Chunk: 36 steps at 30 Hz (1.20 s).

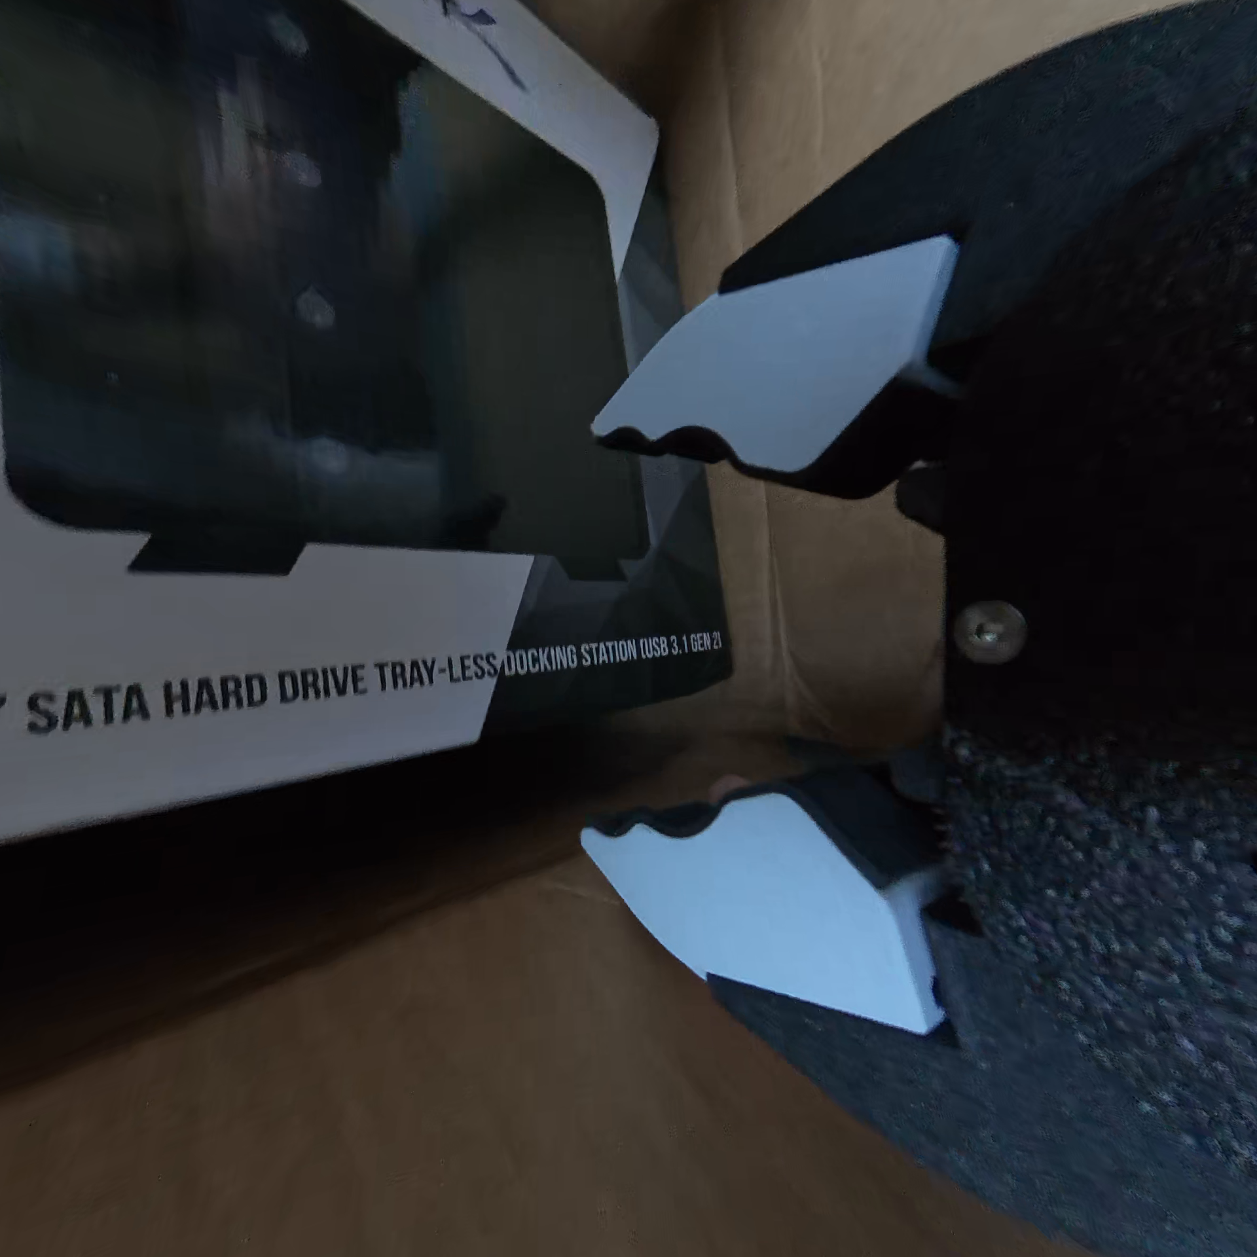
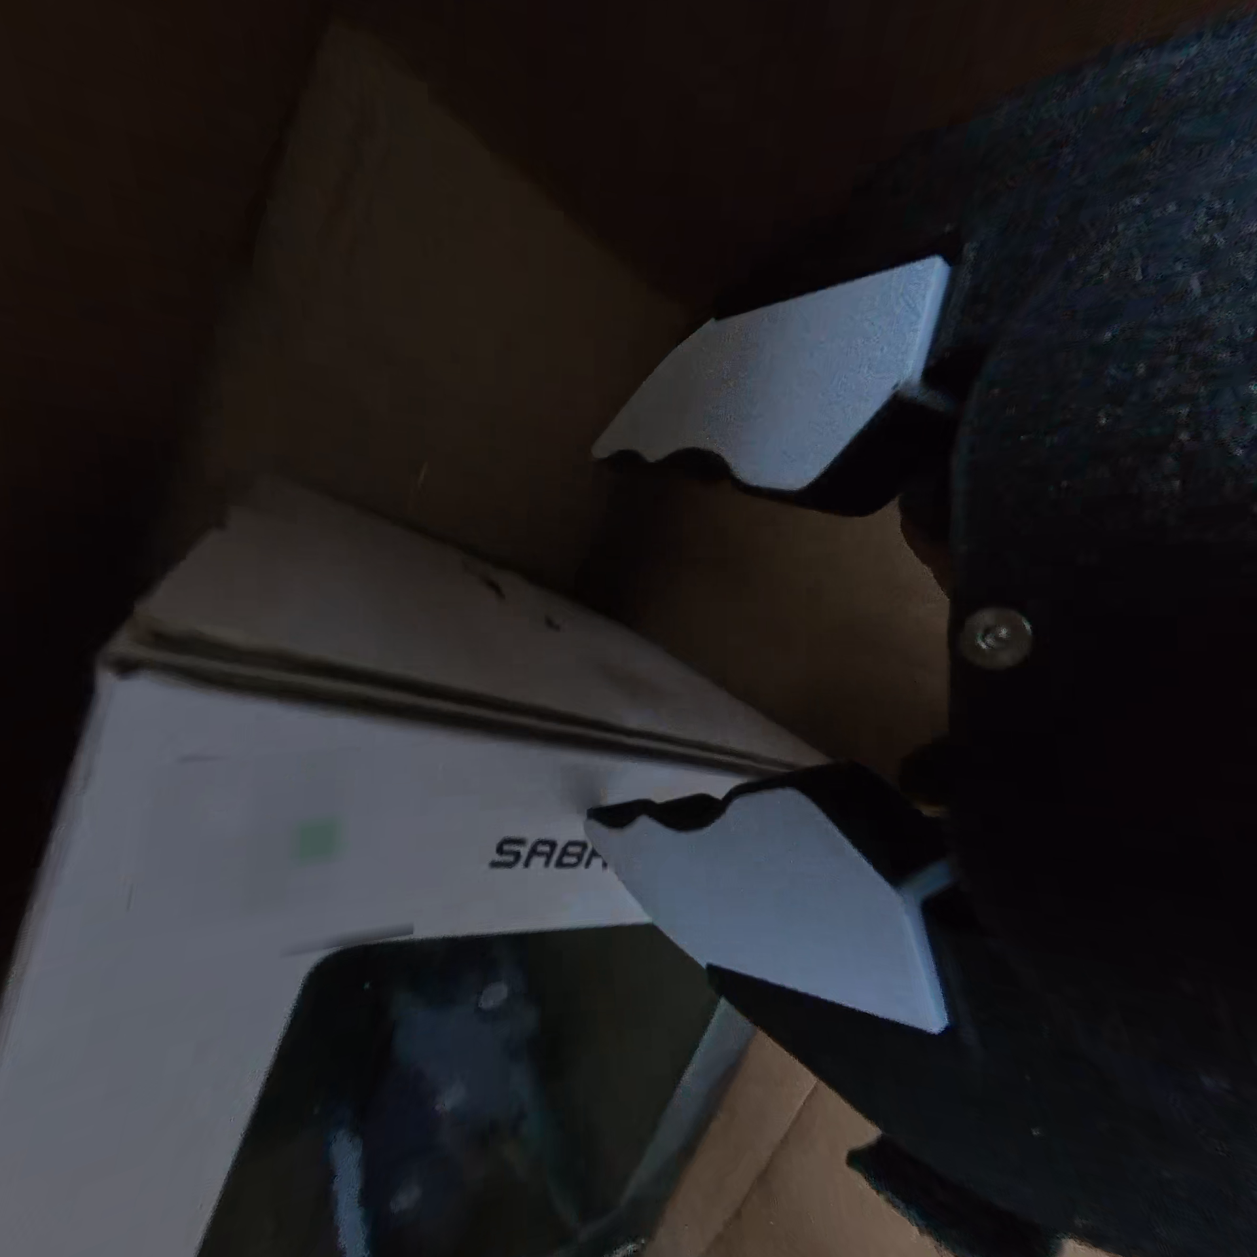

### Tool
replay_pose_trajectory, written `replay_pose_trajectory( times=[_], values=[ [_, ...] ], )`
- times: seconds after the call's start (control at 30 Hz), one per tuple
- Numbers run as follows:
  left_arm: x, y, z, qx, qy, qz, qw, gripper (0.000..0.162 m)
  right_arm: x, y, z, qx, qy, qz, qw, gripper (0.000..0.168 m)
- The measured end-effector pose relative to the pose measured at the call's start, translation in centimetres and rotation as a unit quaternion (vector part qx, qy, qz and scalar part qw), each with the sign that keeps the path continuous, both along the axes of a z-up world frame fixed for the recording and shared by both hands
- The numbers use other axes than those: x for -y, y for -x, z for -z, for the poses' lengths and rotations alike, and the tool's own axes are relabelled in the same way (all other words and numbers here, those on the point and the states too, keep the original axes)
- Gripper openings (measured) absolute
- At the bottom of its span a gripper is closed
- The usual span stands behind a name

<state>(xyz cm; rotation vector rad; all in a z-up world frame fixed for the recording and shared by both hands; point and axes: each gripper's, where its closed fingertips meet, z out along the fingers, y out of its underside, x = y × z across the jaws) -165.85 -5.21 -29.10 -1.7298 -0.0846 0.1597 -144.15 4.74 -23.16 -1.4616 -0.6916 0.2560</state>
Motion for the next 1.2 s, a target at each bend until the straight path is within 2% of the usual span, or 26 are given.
replay_pose_trajectory(
  times=[0.07,0.17,0.23,0.3,0.37,0.43,0.5,0.53,0.57,0.63,0.73,0.87,1.17,1.2],
  values=[
    [-0.6,-1.0,0.0,-0.017,0.002,0.008,1.000,0.103,-0.1,-1.1,-0.8,-0.012,-0.008,0.001,1.000,0.078],
    [-1.4,-1.9,0.1,-0.011,0.009,0.018,1.000,0.107,0.8,0.1,0.4,0.001,0.033,-0.066,0.997,0.086],
    [-1.9,-1.8,0.4,0.018,0.019,0.025,0.999,0.110,2.1,2.0,1.9,-0.020,0.095,-0.149,0.984,0.090],
    [-2.3,-1.4,0.4,0.050,0.021,0.030,0.998,0.110,2.2,3.0,3.3,-0.032,0.141,-0.189,0.971,0.090],
    [-2.8,-1.7,0.3,0.074,0.026,0.049,0.996,0.108,1.5,3.6,4.8,-0.025,0.175,-0.198,0.964,0.094],
    [-3.3,-2.1,0.8,0.062,0.054,0.059,0.995,0.112,0.8,4.4,6.1,-0.007,0.195,-0.207,0.959,0.093],
    [-3.1,-1.3,1.3,0.022,0.080,0.049,0.995,0.097,0.6,5.1,6.5,0.011,0.191,-0.206,0.960,0.081],
    [-2.9,-1.2,1.1,0.036,0.074,0.060,0.995,0.091,0.4,5.0,6.5,0.025,0.186,-0.195,0.963,0.077],
    [-2.8,-1.2,0.8,0.062,0.063,0.076,0.993,0.085,0.4,5.0,6.5,0.028,0.189,-0.188,0.963,0.078],
    [-2.3,-1.4,1.0,0.026,0.079,0.085,0.993,0.079,0.6,4.9,6.4,0.017,0.197,-0.177,0.964,0.081],
    [-1.2,-3.0,0.7,0.005,0.077,0.093,0.993,0.073,0.7,4.2,6.1,0.022,0.210,-0.156,0.965,0.088],
    [0.8,-4.7,-1.4,-0.005,0.058,0.097,0.994,0.076,2.5,2.8,4.5,0.013,0.210,-0.162,0.964,0.089],
    [9.9,-10.3,-5.6,-0.020,0.056,0.098,0.993,0.074,11.4,-2.6,0.5,0.021,0.233,-0.138,0.962,0.097],
    [10.8,-10.7,-5.8,-0.017,0.060,0.098,0.993,0.070,12.5,-3.1,0.4,0.017,0.230,-0.137,0.963,0.097]
  ],
)
